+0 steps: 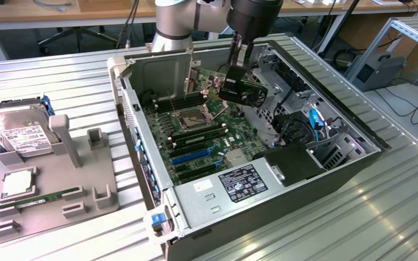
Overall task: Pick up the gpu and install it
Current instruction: 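Insert the gpu into the slot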
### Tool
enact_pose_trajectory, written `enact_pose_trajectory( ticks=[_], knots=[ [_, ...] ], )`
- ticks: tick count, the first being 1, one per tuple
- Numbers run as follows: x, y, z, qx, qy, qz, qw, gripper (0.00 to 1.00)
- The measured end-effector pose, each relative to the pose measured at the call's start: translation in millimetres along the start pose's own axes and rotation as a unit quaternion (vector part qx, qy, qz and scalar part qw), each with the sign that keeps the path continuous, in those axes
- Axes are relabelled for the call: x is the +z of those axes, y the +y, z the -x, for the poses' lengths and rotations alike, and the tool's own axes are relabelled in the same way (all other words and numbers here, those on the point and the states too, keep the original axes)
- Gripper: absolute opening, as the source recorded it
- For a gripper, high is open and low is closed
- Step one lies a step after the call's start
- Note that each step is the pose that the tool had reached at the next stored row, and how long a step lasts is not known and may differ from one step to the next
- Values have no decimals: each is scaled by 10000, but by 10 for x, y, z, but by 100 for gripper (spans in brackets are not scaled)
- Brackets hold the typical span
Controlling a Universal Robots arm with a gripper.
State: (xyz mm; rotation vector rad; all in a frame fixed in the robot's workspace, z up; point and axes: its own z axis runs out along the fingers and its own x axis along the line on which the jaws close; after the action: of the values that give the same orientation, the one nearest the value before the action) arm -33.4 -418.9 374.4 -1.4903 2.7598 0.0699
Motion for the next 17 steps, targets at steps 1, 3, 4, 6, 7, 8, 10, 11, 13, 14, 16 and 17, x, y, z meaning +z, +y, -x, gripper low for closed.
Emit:
enact_pose_trajectory(
  ticks=[1,3,4,6,7,8,10,11,13,14,16,17],
  knots=[
    [0,0,0,-24,1,1,10000,27],
    [1,0,0,-58,2,2,10000,27],
    [1,0,0,-69,3,2,10000,27],
    [1,0,0,-93,4,2,10000,27],
    [1,0,0,-104,4,2,9999,27],
    [2,0,0,-116,4,3,9999,27],
    [2,0,0,-139,5,4,9999,27],
    [2,0,0,-150,6,4,9999,27],
    [2,0,0,-173,7,4,9999,27],
    [3,0,0,-190,7,5,9998,27],
    [4,0,0,-230,9,6,9997,27],
    [4,0,0,-242,9,6,9997,27]
  ],
)
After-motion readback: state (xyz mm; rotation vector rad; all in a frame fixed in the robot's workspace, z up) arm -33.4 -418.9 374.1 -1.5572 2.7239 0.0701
